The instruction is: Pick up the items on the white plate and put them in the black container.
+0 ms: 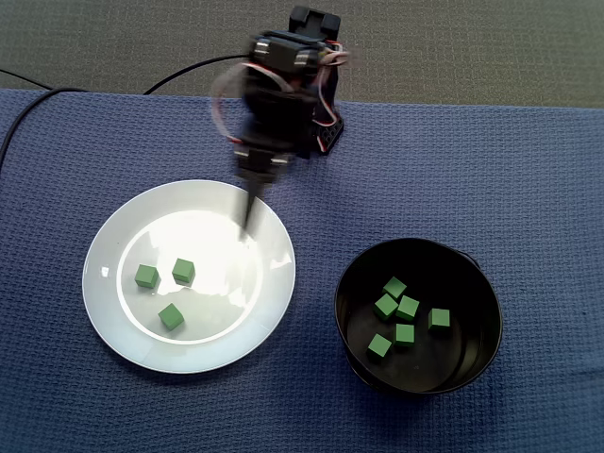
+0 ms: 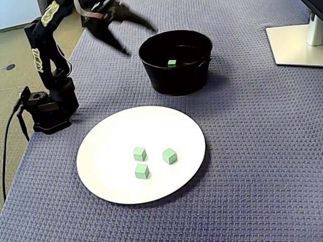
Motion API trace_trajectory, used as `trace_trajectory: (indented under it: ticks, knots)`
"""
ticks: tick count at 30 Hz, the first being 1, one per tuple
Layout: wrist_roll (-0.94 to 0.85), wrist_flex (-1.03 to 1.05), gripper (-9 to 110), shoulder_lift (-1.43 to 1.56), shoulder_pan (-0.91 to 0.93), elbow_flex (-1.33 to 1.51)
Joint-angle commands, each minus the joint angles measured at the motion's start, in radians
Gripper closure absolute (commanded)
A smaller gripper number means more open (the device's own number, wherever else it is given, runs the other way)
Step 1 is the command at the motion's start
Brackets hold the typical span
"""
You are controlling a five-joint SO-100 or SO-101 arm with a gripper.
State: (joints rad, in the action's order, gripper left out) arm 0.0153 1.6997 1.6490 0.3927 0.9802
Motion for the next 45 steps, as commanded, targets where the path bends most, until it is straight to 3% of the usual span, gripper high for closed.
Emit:
trace_trajectory:
  ticks: [1,6,18,30,45]
  knots:
    - [0.035,-0.092,61,0.046,0.156,0.192]
    - [0.003,-0.291,61,0.017,0.252,0.416]
    - [-0.003,-0.428,60,-0.173,0.222,0.535]
    - [-0.103,-0.321,59,-0.463,0.233,0.307]
    - [-0.255,-0.259,62,-0.604,0.264,0.158]
